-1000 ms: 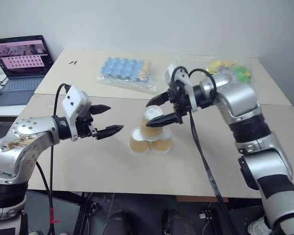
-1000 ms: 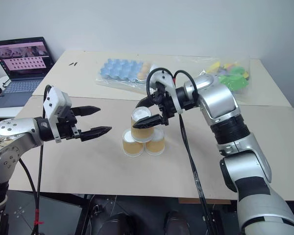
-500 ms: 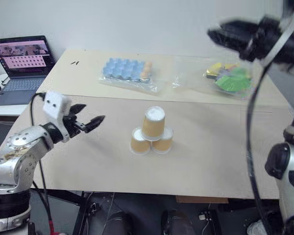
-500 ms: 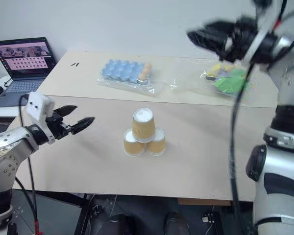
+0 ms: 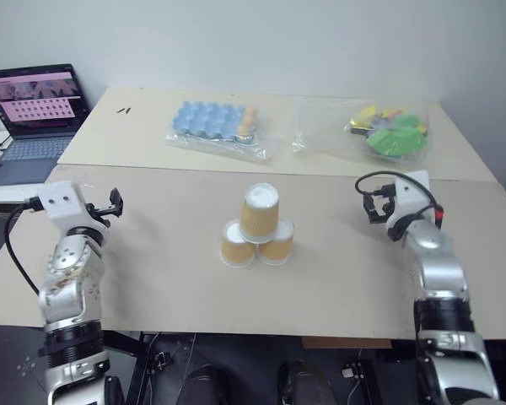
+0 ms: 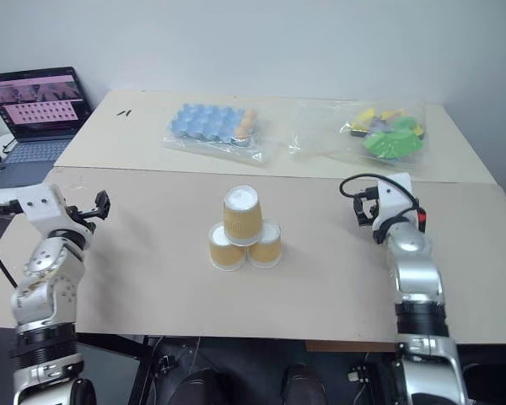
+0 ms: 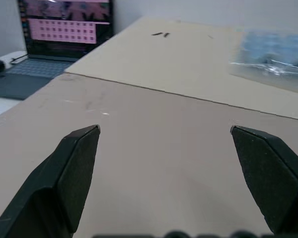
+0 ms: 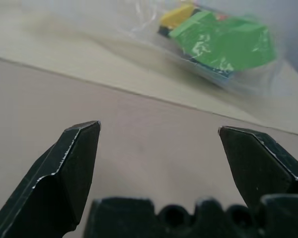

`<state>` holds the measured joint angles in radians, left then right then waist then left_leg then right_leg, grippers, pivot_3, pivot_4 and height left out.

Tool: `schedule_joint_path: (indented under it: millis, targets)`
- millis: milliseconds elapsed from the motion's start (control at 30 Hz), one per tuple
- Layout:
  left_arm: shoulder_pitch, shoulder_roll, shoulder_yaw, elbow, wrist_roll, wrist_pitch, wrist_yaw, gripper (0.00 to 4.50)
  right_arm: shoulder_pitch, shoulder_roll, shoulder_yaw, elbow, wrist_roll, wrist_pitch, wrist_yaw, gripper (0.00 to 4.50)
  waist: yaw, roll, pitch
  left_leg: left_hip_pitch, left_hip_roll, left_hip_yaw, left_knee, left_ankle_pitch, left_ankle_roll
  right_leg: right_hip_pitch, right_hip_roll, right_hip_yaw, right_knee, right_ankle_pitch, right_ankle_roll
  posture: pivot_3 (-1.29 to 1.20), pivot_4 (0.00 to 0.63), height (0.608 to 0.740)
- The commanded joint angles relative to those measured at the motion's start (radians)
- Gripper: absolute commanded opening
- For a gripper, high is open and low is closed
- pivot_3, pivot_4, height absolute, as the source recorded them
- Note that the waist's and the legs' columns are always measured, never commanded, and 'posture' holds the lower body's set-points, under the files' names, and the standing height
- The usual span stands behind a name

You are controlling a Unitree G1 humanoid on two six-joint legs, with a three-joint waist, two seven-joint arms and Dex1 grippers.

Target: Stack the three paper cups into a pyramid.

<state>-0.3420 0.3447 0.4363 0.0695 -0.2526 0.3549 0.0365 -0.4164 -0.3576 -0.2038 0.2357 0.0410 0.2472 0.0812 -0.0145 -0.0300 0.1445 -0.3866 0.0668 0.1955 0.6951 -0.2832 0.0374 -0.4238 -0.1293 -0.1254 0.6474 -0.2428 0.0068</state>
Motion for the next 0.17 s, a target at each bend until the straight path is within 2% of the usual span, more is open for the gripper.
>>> schedule_joint_path:
  millis: [33, 167]
  targets:
    - [-0.029, 0.0, 0.007, 0.074, 0.034, -0.121, 0.016, 4.5, 0.02, 0.011, -0.015, 0.011, -0.021, -0.09, -0.049, 4.44, 0.0, 0.0, 0.0, -0.001, 0.0, 0.0, 0.0, 0.0, 0.0, -0.001, 0.0, 0.0, 0.0, 0.0, 0.0, 0.0, 0.15, 0.733]
    - [-0.048, -0.001, 0.005, 0.166, 0.043, -0.206, 0.019, 4.5, 0.017, 0.018, -0.003, 0.034, -0.034, -0.108, -0.057, 4.44, -0.003, 0.0, 0.0, 0.001, 0.0, 0.0, 0.001, 0.0, 0.0, 0.0, 0.0, 0.001, 0.0, 0.0, 0.0, 0.0, 0.15, 0.733]
